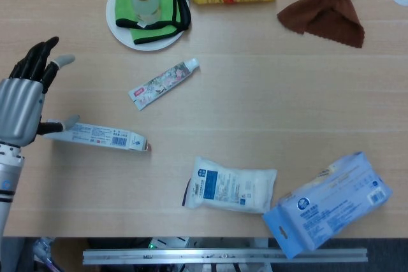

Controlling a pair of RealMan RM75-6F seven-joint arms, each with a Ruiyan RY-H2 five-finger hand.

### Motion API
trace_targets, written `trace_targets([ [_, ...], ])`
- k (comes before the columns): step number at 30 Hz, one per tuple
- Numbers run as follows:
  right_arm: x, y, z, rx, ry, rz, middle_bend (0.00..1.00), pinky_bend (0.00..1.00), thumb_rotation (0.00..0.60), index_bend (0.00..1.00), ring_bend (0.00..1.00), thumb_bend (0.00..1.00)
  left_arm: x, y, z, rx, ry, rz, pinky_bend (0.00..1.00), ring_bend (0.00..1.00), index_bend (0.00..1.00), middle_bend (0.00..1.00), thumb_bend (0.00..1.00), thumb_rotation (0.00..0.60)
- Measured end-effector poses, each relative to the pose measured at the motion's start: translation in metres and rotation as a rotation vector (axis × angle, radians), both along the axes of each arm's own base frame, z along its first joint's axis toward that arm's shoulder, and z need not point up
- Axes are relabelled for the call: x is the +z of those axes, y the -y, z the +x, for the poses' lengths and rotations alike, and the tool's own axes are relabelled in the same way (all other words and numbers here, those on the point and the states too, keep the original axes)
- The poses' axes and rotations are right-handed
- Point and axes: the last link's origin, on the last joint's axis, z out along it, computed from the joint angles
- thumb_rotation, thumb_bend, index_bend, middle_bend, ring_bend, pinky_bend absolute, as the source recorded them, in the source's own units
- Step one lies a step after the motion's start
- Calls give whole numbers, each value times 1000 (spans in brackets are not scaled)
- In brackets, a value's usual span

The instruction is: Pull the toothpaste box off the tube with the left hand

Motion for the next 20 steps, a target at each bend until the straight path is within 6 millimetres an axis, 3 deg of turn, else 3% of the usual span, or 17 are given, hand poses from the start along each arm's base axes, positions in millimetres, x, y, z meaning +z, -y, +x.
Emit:
trace_targets([
  [11,7,-53,7,-110,-98,-18,340,341,600,393,263,79,17,24,-27,30,-128,8,207,77,236,84,51,600],
  [20,8,-50,12,-128,-100,14,341,341,600,393,263,78,20,30,-40,75,-138,14,207,77,241,88,51,600],
])
